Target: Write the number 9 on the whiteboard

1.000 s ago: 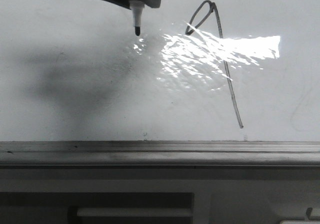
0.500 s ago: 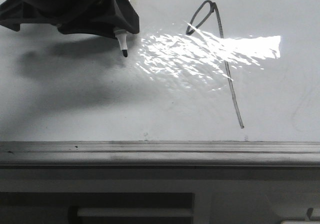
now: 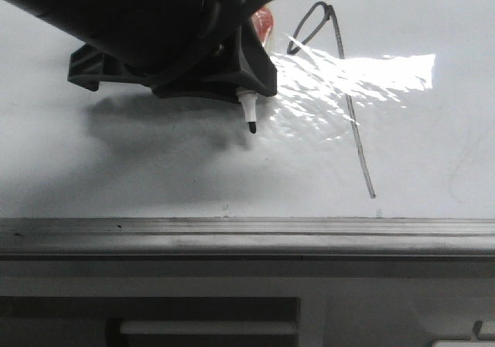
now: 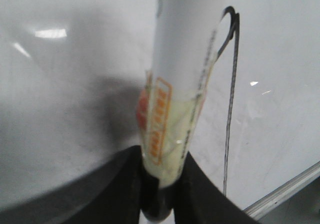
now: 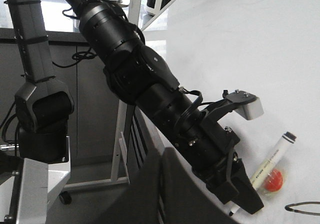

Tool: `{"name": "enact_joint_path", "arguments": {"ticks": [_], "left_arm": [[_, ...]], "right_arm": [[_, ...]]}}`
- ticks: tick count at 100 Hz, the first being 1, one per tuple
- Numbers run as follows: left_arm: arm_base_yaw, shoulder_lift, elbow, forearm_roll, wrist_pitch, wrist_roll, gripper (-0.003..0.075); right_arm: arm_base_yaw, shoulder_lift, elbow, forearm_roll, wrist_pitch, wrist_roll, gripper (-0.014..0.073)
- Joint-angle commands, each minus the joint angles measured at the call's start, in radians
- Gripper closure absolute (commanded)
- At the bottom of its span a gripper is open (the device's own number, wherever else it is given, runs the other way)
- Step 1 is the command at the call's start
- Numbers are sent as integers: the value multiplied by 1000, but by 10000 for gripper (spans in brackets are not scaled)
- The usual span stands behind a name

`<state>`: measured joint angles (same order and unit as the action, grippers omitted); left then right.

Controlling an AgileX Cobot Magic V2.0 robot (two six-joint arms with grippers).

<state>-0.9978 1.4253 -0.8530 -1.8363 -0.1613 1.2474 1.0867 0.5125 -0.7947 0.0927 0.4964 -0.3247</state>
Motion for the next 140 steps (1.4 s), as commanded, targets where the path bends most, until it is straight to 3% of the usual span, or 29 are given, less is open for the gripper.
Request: {"name": "enact_joint_path", "arguments": {"ticks": [1,28,70,97,124,131,140], "left_arm": [[10,2,-16,-14,-130,-7,741],[10,2,-16,-14,-196,-95,741],[14,4,-16,-14,-253,-104,734],[22,4,-16,-14,-249,-117,537],[22,4,-16,-14,-240,-117,493],[22,4,-16,-14,-229,-117,415],[22,-10,-16,-14,-217,-117,255]], "right_arm": [[-3,7,-25,5,-87,6,653],[-3,7,-25,5,-89,24,653],[-3,7,-25,5,-91,24,653],[-3,7,-25,5,-97,24,653],[-3,7,-25,5,-103,28,653],[-3,7,-25,5,-109,28,653],[-3,7,-25,5,-116,28,653]]}}
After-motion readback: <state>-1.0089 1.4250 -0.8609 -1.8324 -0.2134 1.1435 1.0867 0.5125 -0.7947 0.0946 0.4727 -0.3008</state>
